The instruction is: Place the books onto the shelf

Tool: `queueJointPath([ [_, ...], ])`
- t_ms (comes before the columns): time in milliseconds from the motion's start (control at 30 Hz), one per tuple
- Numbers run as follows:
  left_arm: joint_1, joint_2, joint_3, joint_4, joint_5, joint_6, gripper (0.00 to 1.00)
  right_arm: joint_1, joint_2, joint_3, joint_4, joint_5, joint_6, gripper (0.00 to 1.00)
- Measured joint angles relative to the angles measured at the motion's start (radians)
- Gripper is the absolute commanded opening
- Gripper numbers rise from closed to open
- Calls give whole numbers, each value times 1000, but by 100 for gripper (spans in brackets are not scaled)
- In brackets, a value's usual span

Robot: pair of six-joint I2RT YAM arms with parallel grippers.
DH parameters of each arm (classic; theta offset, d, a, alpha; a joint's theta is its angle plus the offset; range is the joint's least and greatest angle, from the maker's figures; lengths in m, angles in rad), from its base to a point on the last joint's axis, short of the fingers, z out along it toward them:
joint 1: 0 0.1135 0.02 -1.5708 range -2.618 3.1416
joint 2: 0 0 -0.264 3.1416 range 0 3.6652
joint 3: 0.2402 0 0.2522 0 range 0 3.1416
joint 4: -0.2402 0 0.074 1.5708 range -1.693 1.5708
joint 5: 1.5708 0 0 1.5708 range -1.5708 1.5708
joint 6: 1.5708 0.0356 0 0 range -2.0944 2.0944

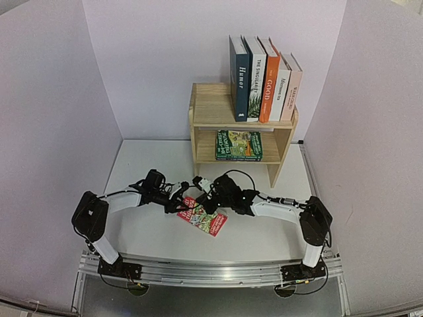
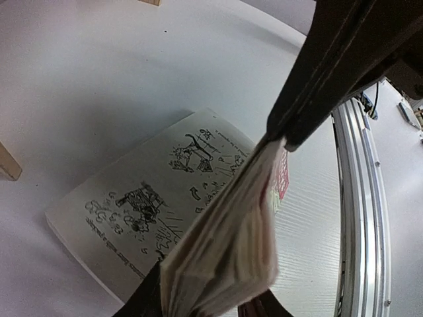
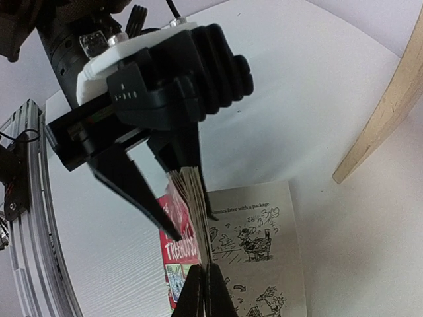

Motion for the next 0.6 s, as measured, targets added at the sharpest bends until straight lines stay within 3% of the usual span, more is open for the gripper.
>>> queueJointPath([
  [67,0,0,16,-19,-1,4,1,-3,0,0,3,0,-4,0],
  [167,0,-2,36,-51,-4,5,0,-12,0,0,5,7,-13,0],
  [200,0,-5,42,-59,-9,2,0,-16,0,0,10,10,-17,8],
  [233,-2,-9,47,-66,-16,-4,0,-18,0,0,14,17,-22,25],
  [267,-4,-15,50,-72,-25,-13,0,-19,0,0,19,28,-28,50],
  [367,-4,-46,54,-102,-72,-67,0,-18,-5,0,23,116,-63,79],
  [400,0,-56,55,-110,-88,-94,0,-16,-10,0,21,150,-78,84],
  [600,58,-111,118,-178,-132,-287,0,31,-87,-2,17,358,-247,86],
])
